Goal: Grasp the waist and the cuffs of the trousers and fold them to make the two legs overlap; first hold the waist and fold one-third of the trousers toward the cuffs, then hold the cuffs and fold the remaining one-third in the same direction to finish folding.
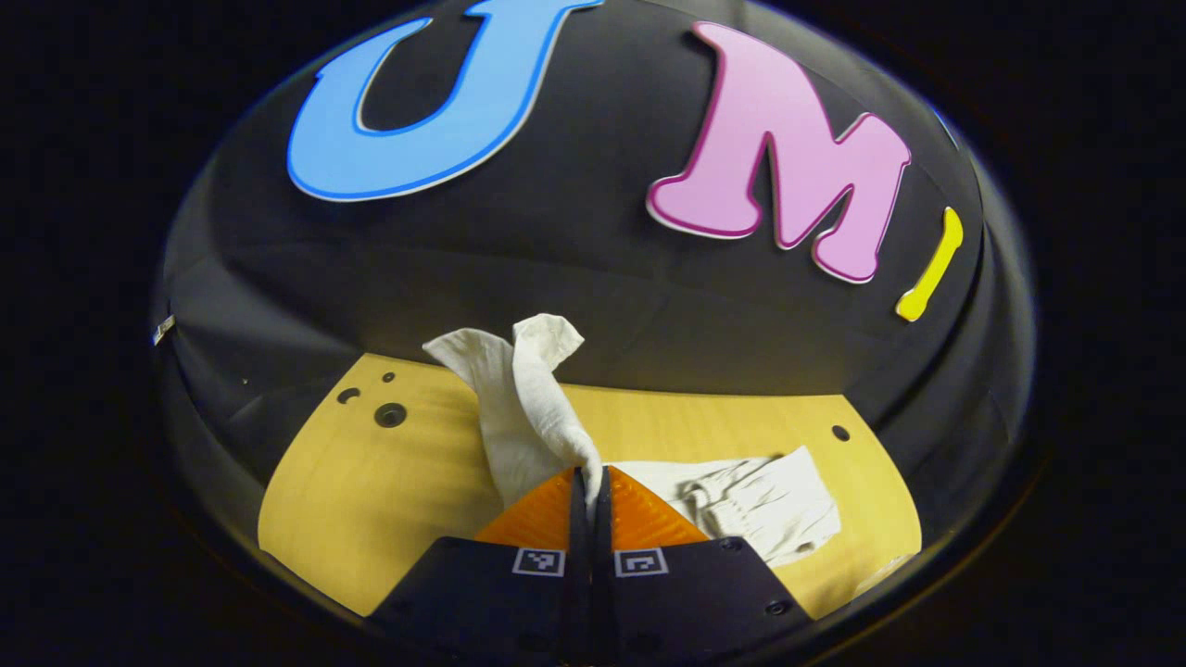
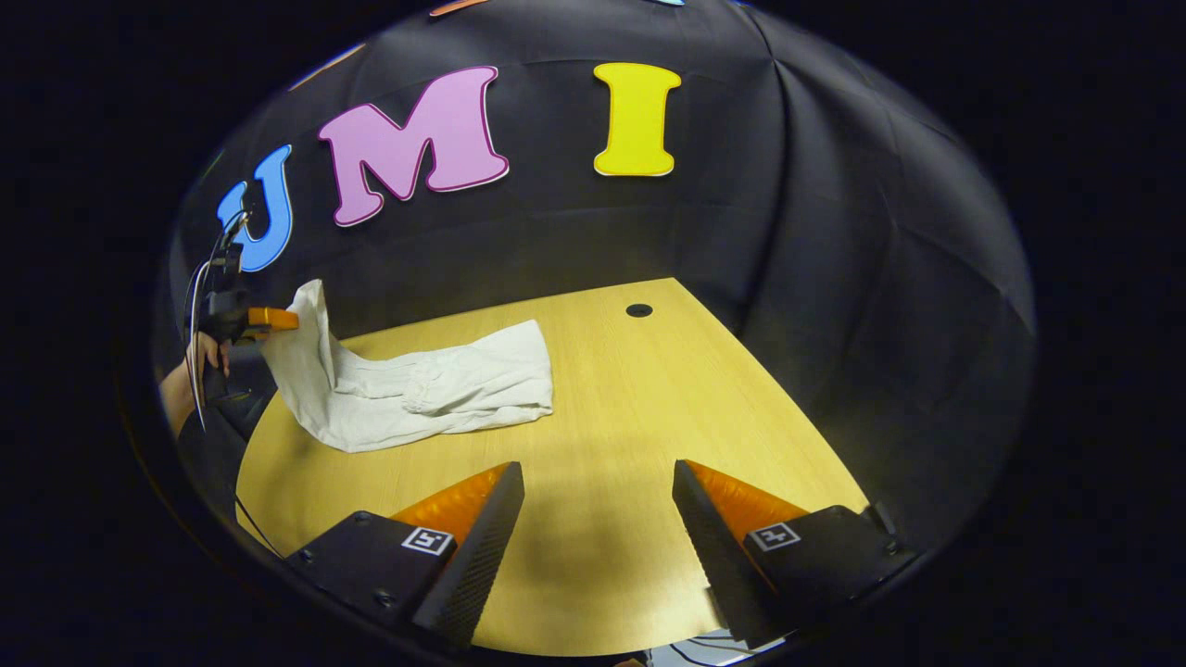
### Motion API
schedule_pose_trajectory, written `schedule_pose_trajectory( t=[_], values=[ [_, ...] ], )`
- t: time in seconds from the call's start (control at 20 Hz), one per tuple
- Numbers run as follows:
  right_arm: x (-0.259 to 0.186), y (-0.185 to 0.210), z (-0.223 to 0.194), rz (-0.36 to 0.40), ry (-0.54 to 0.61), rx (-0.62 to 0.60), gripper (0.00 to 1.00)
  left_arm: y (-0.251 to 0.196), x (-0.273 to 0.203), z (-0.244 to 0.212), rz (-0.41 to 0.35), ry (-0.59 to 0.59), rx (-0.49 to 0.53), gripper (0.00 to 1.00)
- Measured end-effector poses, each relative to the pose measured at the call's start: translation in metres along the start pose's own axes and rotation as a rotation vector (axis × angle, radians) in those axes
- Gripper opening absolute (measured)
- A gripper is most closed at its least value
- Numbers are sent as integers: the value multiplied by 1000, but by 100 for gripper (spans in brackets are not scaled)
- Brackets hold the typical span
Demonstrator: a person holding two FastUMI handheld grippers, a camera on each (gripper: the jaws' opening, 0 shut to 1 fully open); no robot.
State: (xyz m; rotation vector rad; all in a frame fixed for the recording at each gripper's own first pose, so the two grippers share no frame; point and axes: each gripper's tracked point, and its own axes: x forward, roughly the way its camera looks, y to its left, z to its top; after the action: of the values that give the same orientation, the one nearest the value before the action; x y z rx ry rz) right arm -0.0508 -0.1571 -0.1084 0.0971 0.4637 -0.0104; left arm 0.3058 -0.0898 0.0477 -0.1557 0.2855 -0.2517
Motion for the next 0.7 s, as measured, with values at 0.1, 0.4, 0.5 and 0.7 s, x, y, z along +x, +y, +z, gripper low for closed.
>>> schedule_pose_trajectory(
  t=[0.1,0.4,0.5,0.7],
  values=[
    [7,-19,2,6,2,0,99,-54,3,4,-50,-6,9,5],
    [29,-62,-7,39,47,33,99,-188,28,-13,-147,5,14,5],
    [33,-69,-12,58,61,7,99,-230,38,-30,-176,22,23,5],
    [38,-68,-12,112,69,-24,99,-290,60,-66,-210,76,41,5]
  ],
)
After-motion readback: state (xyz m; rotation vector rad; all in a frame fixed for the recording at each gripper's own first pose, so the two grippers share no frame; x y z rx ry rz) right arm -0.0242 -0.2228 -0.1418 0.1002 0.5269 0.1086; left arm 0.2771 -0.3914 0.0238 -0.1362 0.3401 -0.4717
